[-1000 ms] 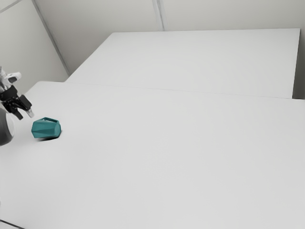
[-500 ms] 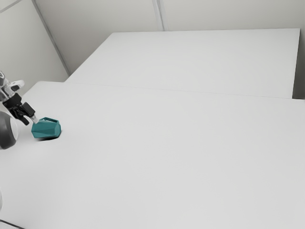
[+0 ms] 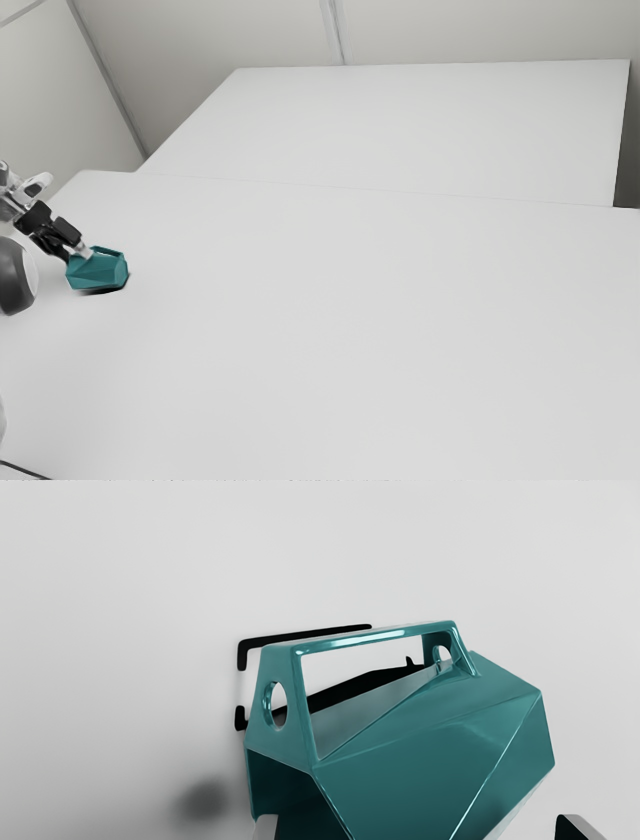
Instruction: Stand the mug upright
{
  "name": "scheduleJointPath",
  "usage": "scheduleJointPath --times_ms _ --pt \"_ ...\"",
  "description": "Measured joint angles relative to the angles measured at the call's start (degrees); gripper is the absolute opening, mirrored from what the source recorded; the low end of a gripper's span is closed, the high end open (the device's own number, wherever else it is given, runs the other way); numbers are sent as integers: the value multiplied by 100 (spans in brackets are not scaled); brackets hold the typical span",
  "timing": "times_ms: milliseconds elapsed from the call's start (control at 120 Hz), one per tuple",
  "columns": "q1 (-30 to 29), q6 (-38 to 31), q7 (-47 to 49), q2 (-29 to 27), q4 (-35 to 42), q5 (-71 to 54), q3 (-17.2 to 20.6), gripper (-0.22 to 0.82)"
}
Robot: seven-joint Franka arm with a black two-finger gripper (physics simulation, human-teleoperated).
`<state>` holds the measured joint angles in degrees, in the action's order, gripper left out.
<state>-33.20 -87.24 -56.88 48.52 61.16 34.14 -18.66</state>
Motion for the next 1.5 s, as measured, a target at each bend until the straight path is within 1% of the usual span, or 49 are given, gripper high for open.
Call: scheduleJointPath --times_ms 483,842,1008,1217,1375,1500 --pt "-19 482 114 -1 182 296 -81 60" --pt "-134 414 143 6 158 165 -75 60" --pt "-243 323 118 83 91 145 13 60" --pt "-414 232 78 127 57 166 245 60" --pt "-472 221 48 138 57 198 342 60" --pt "-497 212 26 138 62 232 390 56"
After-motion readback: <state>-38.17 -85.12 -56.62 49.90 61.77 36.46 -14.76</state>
